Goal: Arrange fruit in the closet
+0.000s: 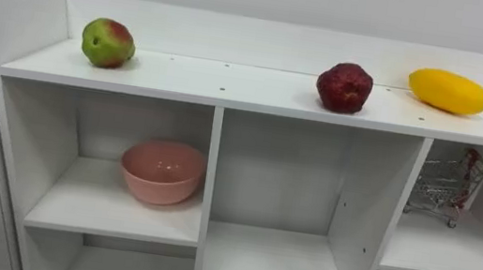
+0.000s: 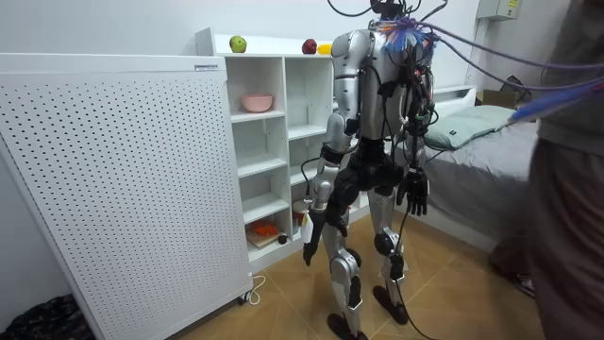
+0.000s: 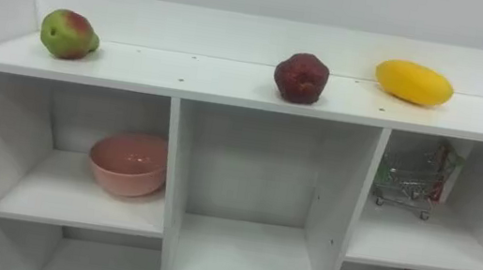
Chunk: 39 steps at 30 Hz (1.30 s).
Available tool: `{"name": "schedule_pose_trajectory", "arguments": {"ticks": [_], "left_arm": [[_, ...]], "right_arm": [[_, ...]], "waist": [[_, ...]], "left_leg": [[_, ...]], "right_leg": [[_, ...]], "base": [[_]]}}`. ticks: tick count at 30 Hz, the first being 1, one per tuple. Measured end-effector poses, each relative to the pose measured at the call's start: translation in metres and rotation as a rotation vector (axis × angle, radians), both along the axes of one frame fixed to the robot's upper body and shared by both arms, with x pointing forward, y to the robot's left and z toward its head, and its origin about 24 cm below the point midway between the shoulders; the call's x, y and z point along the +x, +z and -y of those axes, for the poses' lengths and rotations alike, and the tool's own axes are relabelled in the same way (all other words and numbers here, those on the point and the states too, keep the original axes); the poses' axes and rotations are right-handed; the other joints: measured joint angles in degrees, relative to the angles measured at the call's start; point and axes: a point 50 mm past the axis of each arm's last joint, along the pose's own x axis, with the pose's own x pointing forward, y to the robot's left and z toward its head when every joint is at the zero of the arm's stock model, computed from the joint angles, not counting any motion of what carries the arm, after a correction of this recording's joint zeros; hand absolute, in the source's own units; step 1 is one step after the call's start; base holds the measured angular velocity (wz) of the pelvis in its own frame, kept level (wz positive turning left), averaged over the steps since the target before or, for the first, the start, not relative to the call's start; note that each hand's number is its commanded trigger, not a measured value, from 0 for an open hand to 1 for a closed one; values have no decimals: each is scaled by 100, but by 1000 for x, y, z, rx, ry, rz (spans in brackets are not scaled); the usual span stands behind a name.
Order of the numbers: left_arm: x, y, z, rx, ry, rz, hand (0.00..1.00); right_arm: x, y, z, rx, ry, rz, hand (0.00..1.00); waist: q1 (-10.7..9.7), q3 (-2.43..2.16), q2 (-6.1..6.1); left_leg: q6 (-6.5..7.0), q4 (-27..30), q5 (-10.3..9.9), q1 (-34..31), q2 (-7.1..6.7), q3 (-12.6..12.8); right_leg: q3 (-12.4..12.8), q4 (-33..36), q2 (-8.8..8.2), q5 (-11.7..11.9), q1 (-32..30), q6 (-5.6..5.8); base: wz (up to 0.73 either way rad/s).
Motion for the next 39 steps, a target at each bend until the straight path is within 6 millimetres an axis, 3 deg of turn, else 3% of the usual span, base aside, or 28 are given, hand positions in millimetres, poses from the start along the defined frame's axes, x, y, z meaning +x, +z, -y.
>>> {"name": "schedule_pose_trajectory", "arguments": {"ticks": [10, 20, 24, 26, 27, 29, 30, 33, 39], "left_arm": [[1, 0, 0, -3, 0, 5, 0], [4, 0, 1, 24, -8, 42, 0], [10, 0, 1, 27, -14, 79, 0], [10, 1, -2, 43, 0, 102, 0], [10, 1, -2, 50, 0, 109, 0], [12, 2, -6, 72, 2, 138, 0], [12, 2, -6, 75, 5, 144, 0], [12, 4, -9, 92, 13, 170, 0], [11, 8, -14, 105, -6, 213, 0]], "right_arm": [[2, 0, 0, 6, -7, 7, 0], [6, 0, 2, -117, -198, 69, 0], [21, 2, 10, -202, -260, 138, 0], [64, 11, 25, -292, -364, 373, 0], [76, 15, 28, -308, -379, 443, 0], [125, 35, 37, -345, -435, 690, 0], [137, 42, 38, -350, -446, 753, 0], [193, 96, 43, -395, -432, 1122, 0], [218, 145, 46, -522, -405, 1380, 0]], "waist": [[6, -3, 3], [-8, 3, 43], [-22, 5, 42], [-115, 14, 52], [-141, 24, 67], [-204, 5, 26], [-225, 6, 26], [-213, -6, -18], [-193, -42, -97]], "left_leg": [[0, 1, 0, 8, 0, 0], [1, 1, 1, 36, 2, -12], [5, 4, 3, 3, -3, 1], [9, -3, 8, -10, -4, 29], [9, -6, 9, -8, -4, 31], [8, -2, 10, -13, -3, 33], [8, 7, 10, -29, -3, 47], [5, 16, 17, -61, -13, 46], [5, -26, 18, -60, -16, 17]], "right_leg": [[7, 5, 1, 0, 4, 0], [18, 2, 0, 0, 61, 0], [25, 27, -6, 0, 43, 0], [42, 36, -8, 2, -34, 0], [47, 34, -7, 2, -37, 0], [34, 29, -4, 2, -42, -1], [32, 27, -4, 2, -56, -1], [86, -1, -2, 4, -125, -1], [89, -9, -1, 4, -136, -1]], "base": [[0], [0], [-3], [-10], [-5], [0], [0], [0], [1]]}}
